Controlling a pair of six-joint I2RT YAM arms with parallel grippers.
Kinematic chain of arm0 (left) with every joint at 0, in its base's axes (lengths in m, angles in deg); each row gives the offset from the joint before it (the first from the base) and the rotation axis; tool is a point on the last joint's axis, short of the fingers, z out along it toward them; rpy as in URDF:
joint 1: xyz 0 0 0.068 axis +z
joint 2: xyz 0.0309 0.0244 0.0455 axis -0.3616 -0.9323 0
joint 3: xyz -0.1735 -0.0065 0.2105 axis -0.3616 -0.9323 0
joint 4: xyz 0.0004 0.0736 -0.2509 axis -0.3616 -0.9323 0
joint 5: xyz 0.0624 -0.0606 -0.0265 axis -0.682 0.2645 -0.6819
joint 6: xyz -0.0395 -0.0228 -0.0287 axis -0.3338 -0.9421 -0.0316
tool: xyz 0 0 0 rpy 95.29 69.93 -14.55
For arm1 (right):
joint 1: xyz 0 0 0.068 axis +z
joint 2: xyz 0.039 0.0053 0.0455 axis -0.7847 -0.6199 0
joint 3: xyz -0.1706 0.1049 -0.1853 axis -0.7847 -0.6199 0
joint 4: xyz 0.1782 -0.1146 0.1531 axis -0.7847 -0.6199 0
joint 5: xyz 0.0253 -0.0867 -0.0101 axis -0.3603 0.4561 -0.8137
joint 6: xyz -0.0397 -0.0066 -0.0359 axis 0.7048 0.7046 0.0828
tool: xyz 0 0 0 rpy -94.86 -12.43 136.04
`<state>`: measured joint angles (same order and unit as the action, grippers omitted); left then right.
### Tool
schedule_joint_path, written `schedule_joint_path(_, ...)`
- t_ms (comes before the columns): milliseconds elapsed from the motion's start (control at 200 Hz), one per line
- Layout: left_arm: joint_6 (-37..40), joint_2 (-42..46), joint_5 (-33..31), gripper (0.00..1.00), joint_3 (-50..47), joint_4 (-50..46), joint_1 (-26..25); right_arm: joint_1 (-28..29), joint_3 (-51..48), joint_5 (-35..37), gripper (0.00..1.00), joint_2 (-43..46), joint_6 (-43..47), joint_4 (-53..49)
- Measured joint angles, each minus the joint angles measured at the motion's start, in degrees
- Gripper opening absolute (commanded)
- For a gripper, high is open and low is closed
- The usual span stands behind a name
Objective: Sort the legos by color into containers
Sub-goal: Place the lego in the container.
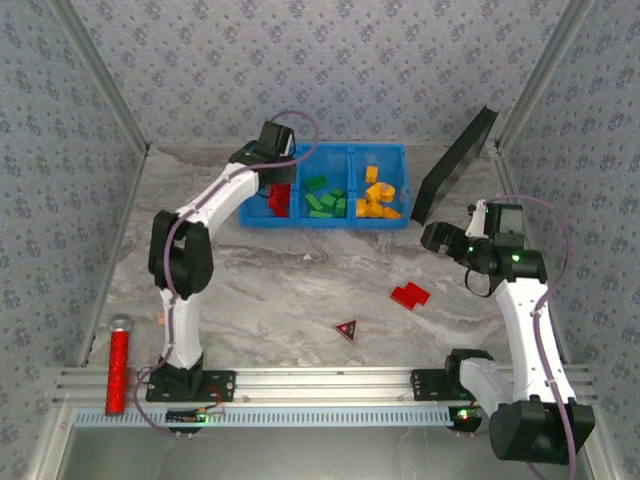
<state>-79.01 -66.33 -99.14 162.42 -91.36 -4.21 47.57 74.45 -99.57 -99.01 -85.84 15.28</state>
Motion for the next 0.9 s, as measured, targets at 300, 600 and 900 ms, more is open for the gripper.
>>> schedule_joint_path(300,-0.6,-9.9,-1.3,0.43,5.6,-4.0,3.0,1.2,0.0,-0.3,1.00,-1.2,0.2,0.0)
schedule_joint_path(600,-1.5,-11.4,-2.0,0.59,7.3,-6.3,2.9,1.3,-0.3,-0.3,1.00,-1.2,1.1,-0.4)
schedule_joint_path(900,1.2,-1.7,-3.2,0.64,4.6,-8.1,0.1,1.4,-2.1,-0.2,1.00,-1.8,1.5,0.3)
